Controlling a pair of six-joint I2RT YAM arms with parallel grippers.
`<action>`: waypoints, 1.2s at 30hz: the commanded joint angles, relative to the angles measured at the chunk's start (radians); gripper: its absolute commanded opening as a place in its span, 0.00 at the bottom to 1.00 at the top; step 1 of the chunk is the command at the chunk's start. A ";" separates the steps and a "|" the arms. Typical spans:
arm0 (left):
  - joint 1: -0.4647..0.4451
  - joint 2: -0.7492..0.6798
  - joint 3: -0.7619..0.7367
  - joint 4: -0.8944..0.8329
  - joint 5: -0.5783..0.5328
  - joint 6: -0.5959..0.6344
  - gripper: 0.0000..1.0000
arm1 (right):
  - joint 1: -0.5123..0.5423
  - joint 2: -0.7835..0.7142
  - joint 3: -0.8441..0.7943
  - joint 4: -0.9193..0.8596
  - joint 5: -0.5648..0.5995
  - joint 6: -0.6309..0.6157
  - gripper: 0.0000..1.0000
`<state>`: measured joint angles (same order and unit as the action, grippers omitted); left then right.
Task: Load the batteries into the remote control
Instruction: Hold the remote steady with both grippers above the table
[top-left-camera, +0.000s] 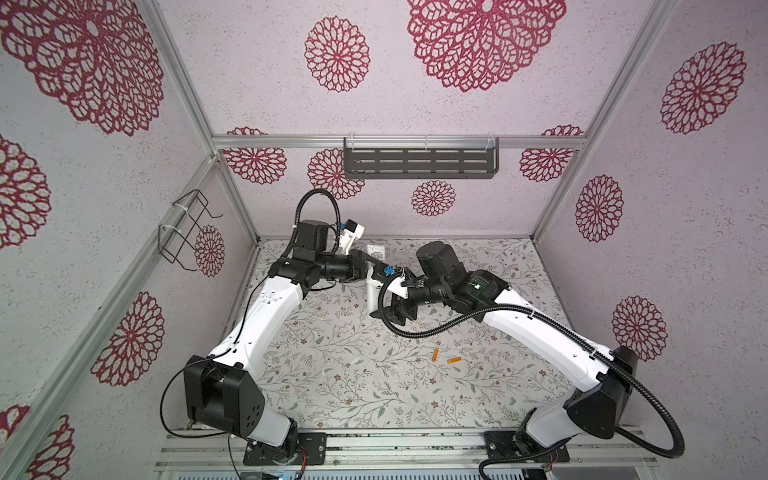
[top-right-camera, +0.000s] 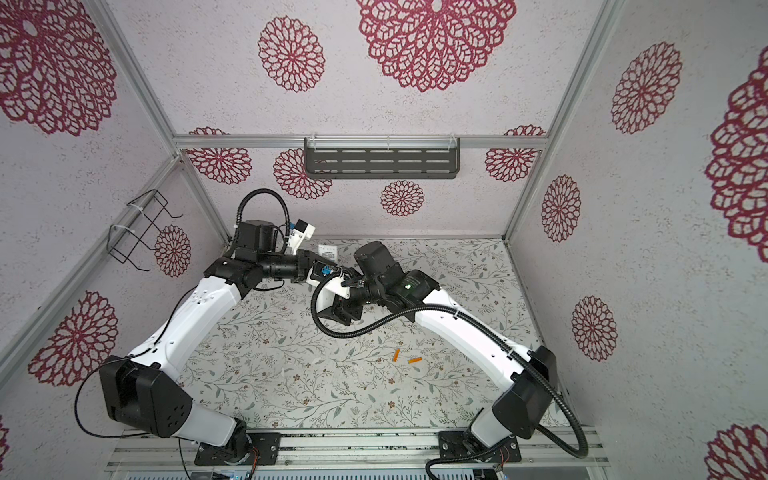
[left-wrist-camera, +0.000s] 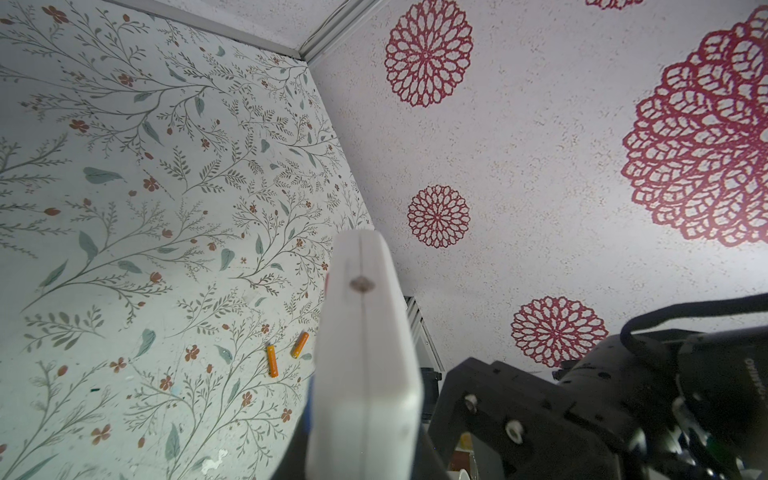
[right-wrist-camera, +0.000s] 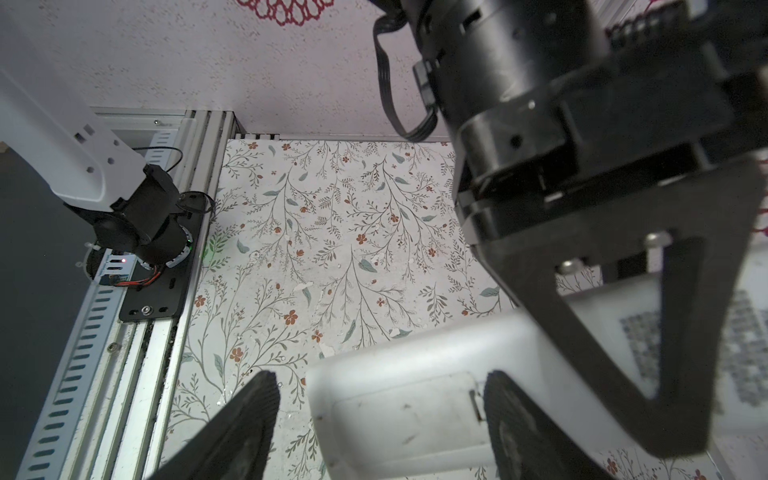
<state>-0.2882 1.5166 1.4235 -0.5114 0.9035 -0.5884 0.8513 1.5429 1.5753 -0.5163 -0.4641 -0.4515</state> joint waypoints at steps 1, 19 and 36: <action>-0.008 -0.043 0.016 0.051 0.022 0.015 0.00 | 0.015 0.031 0.012 -0.128 -0.094 -0.004 0.76; -0.012 -0.051 0.019 -0.025 -0.012 0.072 0.00 | 0.017 -0.044 -0.017 -0.041 -0.033 0.058 0.71; -0.043 -0.072 -0.012 -0.020 0.012 0.058 0.00 | 0.015 -0.063 -0.040 0.036 0.085 0.029 0.88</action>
<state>-0.3069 1.4860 1.4227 -0.5510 0.8558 -0.5259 0.8684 1.4990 1.5291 -0.5091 -0.4282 -0.4110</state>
